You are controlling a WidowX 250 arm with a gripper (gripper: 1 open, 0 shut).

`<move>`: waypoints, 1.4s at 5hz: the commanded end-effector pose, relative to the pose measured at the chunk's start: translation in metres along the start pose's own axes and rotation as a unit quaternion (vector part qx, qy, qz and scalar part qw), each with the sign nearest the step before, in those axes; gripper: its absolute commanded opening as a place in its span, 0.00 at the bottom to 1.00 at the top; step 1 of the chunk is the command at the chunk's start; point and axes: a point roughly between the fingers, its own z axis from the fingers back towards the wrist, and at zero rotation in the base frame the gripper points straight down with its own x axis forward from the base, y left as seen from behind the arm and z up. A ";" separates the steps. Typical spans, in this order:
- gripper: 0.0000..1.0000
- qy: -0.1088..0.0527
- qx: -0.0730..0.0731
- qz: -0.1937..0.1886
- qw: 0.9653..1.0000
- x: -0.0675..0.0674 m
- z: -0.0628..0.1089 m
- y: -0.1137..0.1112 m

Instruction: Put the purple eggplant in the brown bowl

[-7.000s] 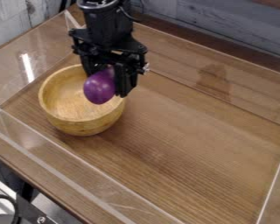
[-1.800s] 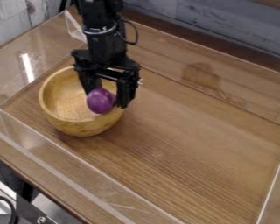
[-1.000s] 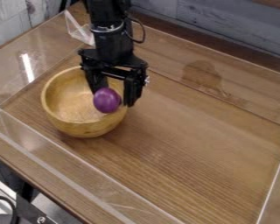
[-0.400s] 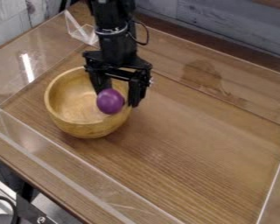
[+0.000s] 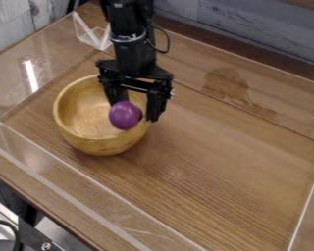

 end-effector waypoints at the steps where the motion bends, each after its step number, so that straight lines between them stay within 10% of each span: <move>1: 1.00 -0.027 0.001 -0.004 1.000 0.012 0.010 -0.003; 7: 1.00 -0.029 -0.005 0.007 1.000 0.018 -0.005 -0.002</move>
